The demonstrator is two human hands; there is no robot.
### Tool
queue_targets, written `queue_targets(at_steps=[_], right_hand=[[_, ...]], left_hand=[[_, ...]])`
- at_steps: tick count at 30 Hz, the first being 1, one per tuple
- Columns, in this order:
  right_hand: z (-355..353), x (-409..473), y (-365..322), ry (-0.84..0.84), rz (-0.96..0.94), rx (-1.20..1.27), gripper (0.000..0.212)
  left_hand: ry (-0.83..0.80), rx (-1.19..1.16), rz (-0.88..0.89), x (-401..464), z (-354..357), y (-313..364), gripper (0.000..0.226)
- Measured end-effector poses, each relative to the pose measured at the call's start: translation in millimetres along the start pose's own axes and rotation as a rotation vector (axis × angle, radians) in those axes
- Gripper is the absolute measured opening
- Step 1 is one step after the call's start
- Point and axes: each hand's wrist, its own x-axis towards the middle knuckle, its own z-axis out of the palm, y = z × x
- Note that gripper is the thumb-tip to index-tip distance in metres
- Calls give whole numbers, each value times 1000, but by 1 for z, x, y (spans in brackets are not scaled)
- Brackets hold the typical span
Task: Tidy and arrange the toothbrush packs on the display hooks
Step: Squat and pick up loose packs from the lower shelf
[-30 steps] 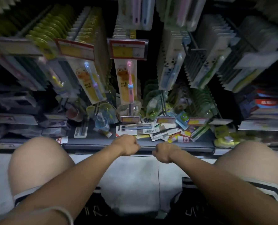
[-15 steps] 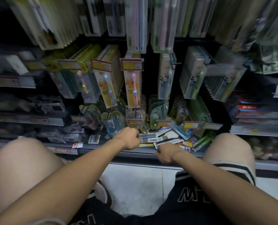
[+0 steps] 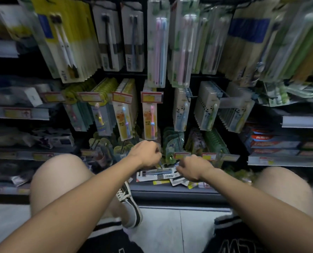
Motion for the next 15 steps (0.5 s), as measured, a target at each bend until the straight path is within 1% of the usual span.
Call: queue_targets(at_steps=[7,12,15], right_hand=[[-77,9,-11,361,-96,65,41],[-113,23,-18,669,-158,156,24],[-131,40,-21,871,-221,258,17]], left_hand=[[268,-179,27,20,-46,8,24],[502,-302,71,35,-77,17,29],[664,-369,135,47,-95,19,25]])
